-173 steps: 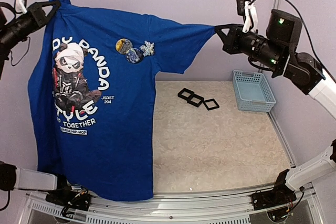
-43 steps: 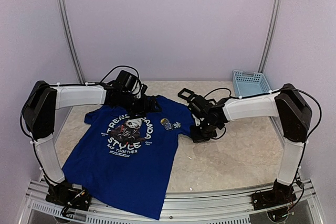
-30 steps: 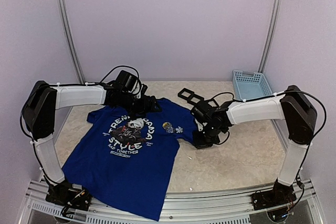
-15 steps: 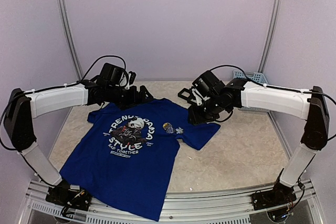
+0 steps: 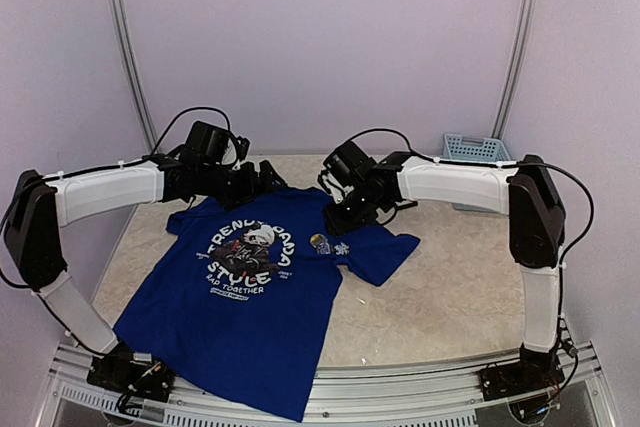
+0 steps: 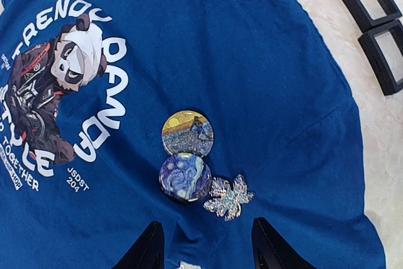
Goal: Remove the brooch from the garment
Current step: Pick up the brooch from the flattened clothing.
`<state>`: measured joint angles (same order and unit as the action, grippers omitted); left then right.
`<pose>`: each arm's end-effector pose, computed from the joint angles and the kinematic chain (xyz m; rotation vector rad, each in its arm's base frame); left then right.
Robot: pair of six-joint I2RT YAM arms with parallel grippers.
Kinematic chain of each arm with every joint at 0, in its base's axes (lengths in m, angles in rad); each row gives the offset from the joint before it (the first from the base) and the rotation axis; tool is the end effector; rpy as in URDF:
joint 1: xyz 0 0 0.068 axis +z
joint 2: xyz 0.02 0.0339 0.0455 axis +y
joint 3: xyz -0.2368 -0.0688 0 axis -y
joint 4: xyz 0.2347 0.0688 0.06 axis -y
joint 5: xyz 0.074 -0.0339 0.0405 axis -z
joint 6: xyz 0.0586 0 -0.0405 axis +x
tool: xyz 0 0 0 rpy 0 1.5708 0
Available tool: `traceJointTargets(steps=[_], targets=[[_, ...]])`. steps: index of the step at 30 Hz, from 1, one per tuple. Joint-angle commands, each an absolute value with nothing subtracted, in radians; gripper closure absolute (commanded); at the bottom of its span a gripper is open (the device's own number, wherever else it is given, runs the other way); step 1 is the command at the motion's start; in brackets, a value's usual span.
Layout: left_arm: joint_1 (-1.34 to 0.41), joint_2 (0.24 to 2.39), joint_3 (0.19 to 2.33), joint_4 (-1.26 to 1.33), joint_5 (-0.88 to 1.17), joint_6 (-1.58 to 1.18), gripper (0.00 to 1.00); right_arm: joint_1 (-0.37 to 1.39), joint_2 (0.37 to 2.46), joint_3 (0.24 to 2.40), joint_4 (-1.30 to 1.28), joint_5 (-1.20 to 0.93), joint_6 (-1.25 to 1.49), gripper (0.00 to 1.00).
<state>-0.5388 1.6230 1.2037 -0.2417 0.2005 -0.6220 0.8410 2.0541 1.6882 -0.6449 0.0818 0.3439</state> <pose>0.3158 -0.2024 0.2285 0.0178 2.3563 -0.8292 0.2976 0.3255 0.1831 -0.6130 2.5404 0.3309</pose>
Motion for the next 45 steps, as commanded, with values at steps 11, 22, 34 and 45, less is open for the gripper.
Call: traceJointTargets(steps=[11,22,34,45], targets=[[-0.532,1.590,1.189,-0.273,0.154,-0.665,0.01,0.878,2.311,1.941,-0.666,0.116,0.213,0.44],[-0.532,1.558,1.152,-0.283,0.137,-0.679,0.01,0.891,2.382,1.964,-0.700,0.155,0.237,0.42],[-0.532,1.552,1.146,-0.285,0.134,-0.676,0.01,0.892,2.421,1.956,-0.687,0.150,0.227,0.46],[-0.532,1.552,1.136,-0.290,0.136,-0.675,0.01,0.891,2.455,1.950,-0.671,0.167,0.230,0.54]])
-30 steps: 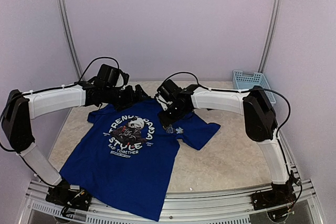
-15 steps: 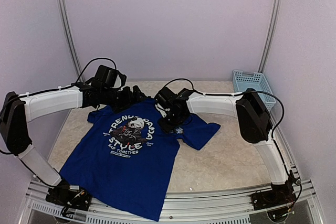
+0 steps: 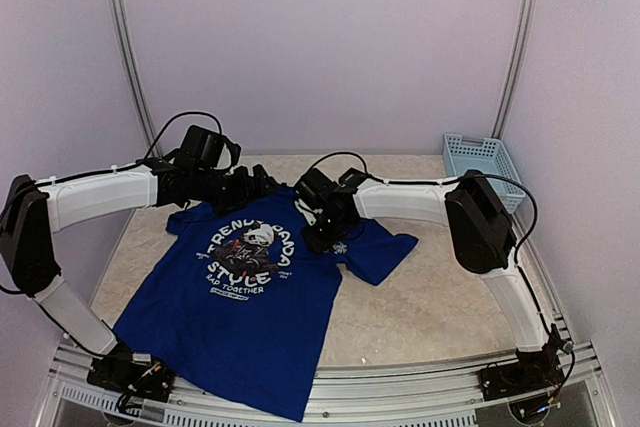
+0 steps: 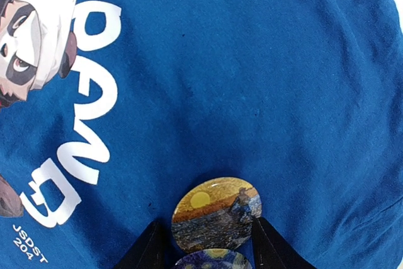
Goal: Remove the brooch from the garment
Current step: Pick up the brooch from the flattened clothing.
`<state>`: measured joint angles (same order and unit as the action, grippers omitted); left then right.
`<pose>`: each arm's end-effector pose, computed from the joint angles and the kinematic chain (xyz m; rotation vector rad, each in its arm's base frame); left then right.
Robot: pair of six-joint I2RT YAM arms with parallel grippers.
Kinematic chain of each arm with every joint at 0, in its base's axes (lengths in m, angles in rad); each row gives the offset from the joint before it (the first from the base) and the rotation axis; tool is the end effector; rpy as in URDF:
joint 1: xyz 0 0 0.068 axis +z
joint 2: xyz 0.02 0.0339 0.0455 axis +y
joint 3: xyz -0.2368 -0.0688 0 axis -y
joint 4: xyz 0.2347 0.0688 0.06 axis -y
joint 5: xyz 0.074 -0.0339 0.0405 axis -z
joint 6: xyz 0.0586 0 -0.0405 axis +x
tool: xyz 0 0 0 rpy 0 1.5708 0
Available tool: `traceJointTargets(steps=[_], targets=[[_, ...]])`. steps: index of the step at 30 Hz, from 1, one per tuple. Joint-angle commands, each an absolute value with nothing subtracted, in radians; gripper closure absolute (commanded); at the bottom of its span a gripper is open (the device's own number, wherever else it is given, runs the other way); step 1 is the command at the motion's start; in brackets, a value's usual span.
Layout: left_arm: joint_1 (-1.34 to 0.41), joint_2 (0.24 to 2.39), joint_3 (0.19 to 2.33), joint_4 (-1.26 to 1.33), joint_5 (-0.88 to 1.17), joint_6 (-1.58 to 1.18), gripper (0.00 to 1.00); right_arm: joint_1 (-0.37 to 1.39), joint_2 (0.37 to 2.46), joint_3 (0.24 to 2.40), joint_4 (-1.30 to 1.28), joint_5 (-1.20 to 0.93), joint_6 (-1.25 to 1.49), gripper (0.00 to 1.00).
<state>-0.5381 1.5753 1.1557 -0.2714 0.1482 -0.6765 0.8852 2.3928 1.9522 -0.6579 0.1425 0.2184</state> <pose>0.3060 -0.1927 0.2254 -0.0817 2.3827 -0.7852 0.3176 0.3751 0.1113 -0.8277 2.5295 0.1740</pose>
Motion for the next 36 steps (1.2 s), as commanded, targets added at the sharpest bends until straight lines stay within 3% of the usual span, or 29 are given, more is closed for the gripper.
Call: traceJointTargets(steps=[1,8,19,27,36], targets=[[-0.532,1.551,1.134,-0.290,0.137,-0.673,0.01,0.892,2.451,1.944,-0.666,0.174,0.239,0.55],[-0.532,1.550,1.113,-0.286,0.150,-0.614,0.01,0.890,2.384,1.867,-0.583,0.184,0.275,0.67],[-0.496,1.654,1.132,-0.254,0.240,-0.501,0.01,0.826,2.216,1.604,-0.304,-0.040,0.337,0.75],[-0.501,1.726,1.185,-0.242,0.272,-0.485,0.01,0.826,2.186,1.578,-0.272,0.014,0.328,0.89],[-0.515,1.755,1.201,-0.232,0.287,-0.480,0.01,0.827,2.154,1.550,-0.256,0.060,0.318,0.97]])
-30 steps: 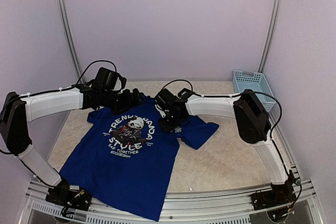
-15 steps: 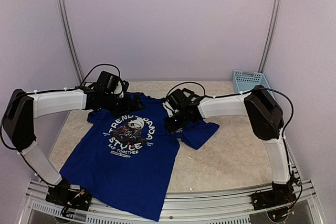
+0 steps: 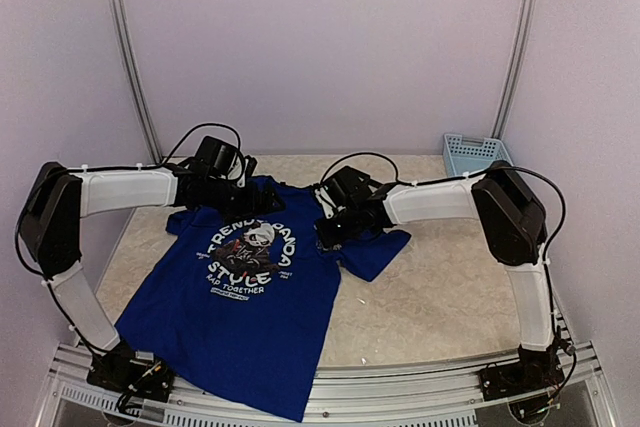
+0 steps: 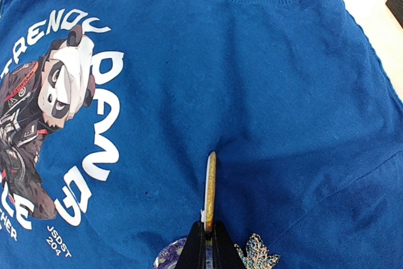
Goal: Remove the brooch from the garment
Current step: Pick up the brooch from the flattened clothing.
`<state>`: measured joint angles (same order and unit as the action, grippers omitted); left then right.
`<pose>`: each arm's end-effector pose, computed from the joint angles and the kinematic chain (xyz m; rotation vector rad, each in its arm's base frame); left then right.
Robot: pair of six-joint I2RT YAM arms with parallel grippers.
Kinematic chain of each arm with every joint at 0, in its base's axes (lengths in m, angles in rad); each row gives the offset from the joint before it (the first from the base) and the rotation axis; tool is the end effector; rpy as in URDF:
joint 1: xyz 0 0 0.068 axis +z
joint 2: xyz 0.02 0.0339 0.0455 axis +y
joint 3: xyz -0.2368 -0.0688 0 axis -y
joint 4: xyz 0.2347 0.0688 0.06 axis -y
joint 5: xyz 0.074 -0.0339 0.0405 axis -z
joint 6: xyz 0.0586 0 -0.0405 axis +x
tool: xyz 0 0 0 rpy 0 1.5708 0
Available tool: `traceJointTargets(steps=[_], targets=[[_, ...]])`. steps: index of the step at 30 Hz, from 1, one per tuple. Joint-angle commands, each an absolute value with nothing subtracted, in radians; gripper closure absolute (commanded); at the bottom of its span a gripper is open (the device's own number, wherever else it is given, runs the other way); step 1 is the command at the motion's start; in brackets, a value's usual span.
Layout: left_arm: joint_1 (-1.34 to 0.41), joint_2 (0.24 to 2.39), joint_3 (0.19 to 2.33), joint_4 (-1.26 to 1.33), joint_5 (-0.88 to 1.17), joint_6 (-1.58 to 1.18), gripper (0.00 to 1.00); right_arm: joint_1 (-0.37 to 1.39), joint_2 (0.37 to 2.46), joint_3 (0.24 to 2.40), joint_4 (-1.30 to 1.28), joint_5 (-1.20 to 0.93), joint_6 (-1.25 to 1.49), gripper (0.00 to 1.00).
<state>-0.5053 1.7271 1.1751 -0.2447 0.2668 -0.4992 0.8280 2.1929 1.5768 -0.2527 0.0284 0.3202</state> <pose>0.3245 -0.1972 0.1821 0.1429 2.4747 -0.7768 0.3190 0.3449 0.1181 -0.6147 2.4207 0.4668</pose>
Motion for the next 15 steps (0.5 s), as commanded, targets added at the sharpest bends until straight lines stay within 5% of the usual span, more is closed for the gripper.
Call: traceJointTargets(steps=[1,15], targets=[[-0.517,1.753,1.201,-0.231,0.285,-0.481,0.01,0.827,2.149,1.545,-0.250,0.072,0.320,0.98],[-0.509,1.696,1.195,-0.200,0.367,-0.438,0.01,0.827,1.994,1.390,-0.103,0.078,0.383,1.00]])
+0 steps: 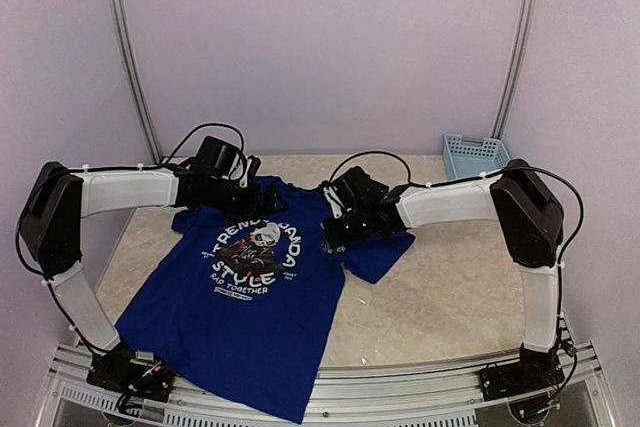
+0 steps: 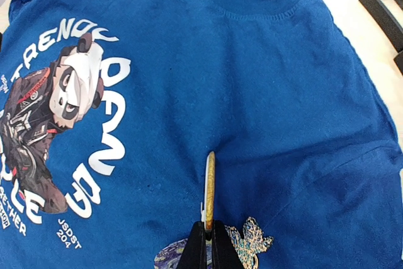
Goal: Remove the brooch from the garment
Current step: Pick up the brooch from the flattened clothing, then pass from the right arm to the left
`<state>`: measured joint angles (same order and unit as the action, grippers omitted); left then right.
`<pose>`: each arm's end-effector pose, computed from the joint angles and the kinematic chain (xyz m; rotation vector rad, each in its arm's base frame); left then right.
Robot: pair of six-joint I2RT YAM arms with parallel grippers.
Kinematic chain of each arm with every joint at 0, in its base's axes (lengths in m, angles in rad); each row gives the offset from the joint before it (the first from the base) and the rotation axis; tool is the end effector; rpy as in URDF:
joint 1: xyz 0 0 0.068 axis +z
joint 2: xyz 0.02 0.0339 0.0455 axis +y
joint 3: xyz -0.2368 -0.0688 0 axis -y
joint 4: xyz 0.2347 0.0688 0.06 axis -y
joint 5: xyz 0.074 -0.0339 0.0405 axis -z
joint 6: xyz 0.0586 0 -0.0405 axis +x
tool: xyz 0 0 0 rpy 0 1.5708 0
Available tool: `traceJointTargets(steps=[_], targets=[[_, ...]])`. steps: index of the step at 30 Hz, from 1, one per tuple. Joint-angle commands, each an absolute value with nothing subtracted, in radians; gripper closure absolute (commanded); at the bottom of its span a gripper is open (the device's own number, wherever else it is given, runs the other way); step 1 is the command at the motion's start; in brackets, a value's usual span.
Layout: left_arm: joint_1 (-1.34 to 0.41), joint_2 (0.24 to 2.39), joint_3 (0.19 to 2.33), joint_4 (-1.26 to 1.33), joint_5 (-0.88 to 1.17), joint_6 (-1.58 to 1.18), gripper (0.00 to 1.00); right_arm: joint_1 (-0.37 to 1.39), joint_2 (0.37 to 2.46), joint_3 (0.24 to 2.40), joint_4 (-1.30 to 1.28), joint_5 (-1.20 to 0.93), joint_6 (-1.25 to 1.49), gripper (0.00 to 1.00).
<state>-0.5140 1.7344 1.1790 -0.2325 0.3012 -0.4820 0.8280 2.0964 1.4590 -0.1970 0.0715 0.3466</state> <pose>0.3235 -0.2026 0.1822 0.1941 2.4662 -0.8159 0.3089 0.3302 0.1288 -0.5519 2.3905 0.4514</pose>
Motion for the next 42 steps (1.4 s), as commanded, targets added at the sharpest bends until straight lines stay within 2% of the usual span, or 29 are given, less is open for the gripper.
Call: traceJointTargets(steps=[1,7,14,21,25,28,33,38,42], targets=[[-0.502,1.689,1.194,-0.185,0.393,-0.436,0.01,0.827,1.975,1.365,-0.068,0.065,0.387,1.00],[-0.461,1.715,1.199,-0.019,0.486,-0.445,0.01,0.828,1.952,1.251,0.113,0.003,0.412,1.00],[-0.411,1.844,1.055,0.438,0.607,-0.392,0.01,0.827,1.968,0.992,0.541,-0.070,0.383,1.00],[-0.421,2.043,1.086,0.588,0.729,-0.242,0.02,0.831,2.080,0.907,0.708,-0.092,0.281,1.00],[-0.394,2.162,1.078,0.823,0.917,-0.327,0.02,0.830,2.102,0.842,0.843,-0.106,0.272,1.00],[-0.384,2.220,1.088,0.878,0.988,-0.343,0.02,0.833,2.098,0.802,0.926,-0.134,0.275,1.00],[-0.389,2.223,1.119,0.771,0.965,-0.244,0.02,0.832,2.076,0.811,0.900,-0.092,0.259,1.00],[-0.388,2.199,1.136,0.781,0.942,-0.312,0.02,0.833,2.019,0.910,0.697,-0.074,0.266,1.00],[-0.393,2.193,1.143,0.770,0.991,-0.297,0.02,0.835,1.994,0.913,0.700,-0.092,0.276,1.00]])
